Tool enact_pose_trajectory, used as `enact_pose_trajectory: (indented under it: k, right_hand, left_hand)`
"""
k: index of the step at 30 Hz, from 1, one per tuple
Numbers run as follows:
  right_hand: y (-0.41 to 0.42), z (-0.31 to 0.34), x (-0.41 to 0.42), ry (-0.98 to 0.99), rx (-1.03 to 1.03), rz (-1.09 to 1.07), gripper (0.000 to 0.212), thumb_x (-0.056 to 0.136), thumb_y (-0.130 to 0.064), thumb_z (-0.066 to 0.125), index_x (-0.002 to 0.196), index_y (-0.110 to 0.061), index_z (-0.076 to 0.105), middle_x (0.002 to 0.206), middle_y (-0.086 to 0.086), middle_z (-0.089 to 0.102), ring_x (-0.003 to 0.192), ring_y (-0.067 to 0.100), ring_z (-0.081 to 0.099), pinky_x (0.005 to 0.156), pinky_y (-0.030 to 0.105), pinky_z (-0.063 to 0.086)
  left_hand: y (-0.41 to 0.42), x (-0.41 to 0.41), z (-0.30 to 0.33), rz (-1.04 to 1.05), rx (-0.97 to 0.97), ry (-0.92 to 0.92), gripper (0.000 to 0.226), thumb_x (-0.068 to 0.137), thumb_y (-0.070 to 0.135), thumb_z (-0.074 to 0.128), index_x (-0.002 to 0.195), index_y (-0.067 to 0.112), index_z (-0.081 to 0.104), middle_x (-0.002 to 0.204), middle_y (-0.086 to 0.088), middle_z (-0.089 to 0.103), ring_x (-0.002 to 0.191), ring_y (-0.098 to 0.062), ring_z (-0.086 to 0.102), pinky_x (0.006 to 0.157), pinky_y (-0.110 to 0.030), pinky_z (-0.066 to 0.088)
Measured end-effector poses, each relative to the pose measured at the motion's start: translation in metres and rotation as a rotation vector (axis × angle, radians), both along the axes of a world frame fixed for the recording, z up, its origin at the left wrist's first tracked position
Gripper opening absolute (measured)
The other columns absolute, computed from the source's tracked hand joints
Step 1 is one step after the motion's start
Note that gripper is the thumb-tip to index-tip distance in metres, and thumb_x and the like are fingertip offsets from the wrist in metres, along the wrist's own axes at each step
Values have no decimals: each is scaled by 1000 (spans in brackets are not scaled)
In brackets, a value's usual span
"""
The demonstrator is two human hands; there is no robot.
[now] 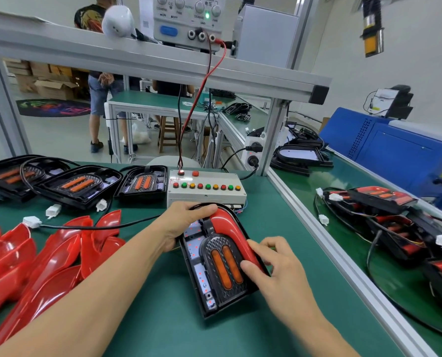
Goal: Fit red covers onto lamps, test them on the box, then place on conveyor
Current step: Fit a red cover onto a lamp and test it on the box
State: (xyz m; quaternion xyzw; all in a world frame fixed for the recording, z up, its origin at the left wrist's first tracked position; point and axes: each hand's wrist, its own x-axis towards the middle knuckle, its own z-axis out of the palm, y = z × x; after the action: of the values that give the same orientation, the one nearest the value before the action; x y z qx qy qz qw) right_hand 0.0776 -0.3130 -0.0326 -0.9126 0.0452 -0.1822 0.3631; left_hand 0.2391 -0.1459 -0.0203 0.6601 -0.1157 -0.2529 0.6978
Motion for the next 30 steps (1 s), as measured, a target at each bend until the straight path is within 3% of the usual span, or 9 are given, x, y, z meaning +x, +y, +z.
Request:
enact_pose_trajectory:
  k: [2, 4, 5, 10, 17, 22, 25, 30]
  right_hand:
    - [-4, 1, 3, 141, 372, 12, 45, 83, -22, 75, 118, -43, 56, 113, -19, 55, 96, -9, 56, 77, 7, 42]
    - [-10, 3, 7, 337, 731, 100, 53, 78, -19, 78, 124, -28, 55, 114, -7, 68, 99, 6, 67, 83, 20, 50]
    - [-12, 5, 8, 404, 818, 152, 52, 75, -21, 77, 124, -19, 58, 111, 2, 72, 99, 16, 70, 86, 28, 54]
    - [-22, 5, 13, 467, 917, 252, 41, 76, -21, 75, 113, -6, 69, 110, 19, 71, 97, 29, 69, 81, 37, 57]
    - [-19, -2, 15, 394, 862, 196, 37, 73, -21, 74, 108, -9, 71, 101, 15, 74, 87, 25, 71, 74, 32, 56]
    - [-20, -4, 13, 383, 852, 198, 34, 81, -20, 72, 114, -10, 68, 104, 12, 74, 94, 27, 71, 80, 35, 58]
    - [-18, -3, 16, 393, 854, 192, 36, 81, -25, 72, 113, -10, 67, 104, 11, 74, 94, 25, 72, 79, 32, 57]
    - [-3, -3, 26, 311, 944, 137, 39, 85, -37, 66, 107, -5, 69, 97, 16, 75, 84, 28, 73, 69, 29, 57]
  left_hand:
    - [1, -1, 0, -5, -25, 6, 42, 67, 33, 74, 102, 10, 70, 95, -10, 74, 82, -22, 72, 66, -29, 56]
    - [1, -2, 1, -9, -38, 16, 42, 67, 32, 75, 102, 10, 70, 95, -11, 74, 82, -22, 72, 64, -29, 57]
    - [1, -2, 2, -13, -42, 24, 42, 68, 32, 75, 102, 9, 70, 95, -12, 74, 81, -23, 72, 64, -29, 57]
    - [-2, -1, 2, -29, -64, 52, 35, 70, 27, 75, 100, 8, 70, 94, -15, 74, 77, -25, 72, 58, -28, 56]
    - [-3, 2, 2, -37, -98, 40, 33, 67, 24, 76, 94, 7, 72, 92, -17, 73, 74, -26, 72, 57, -29, 56]
    - [-6, 1, 4, -39, -81, 22, 37, 67, 24, 76, 99, 6, 71, 93, -17, 73, 75, -27, 72, 59, -30, 57]
    - [-6, 2, 4, -36, -13, -16, 42, 69, 30, 75, 105, 9, 70, 95, -13, 74, 83, -26, 72, 70, -33, 56]
    - [-14, 0, 2, 10, 230, -279, 25, 88, 37, 63, 104, 20, 70, 94, 4, 74, 92, -11, 67, 91, -31, 48]
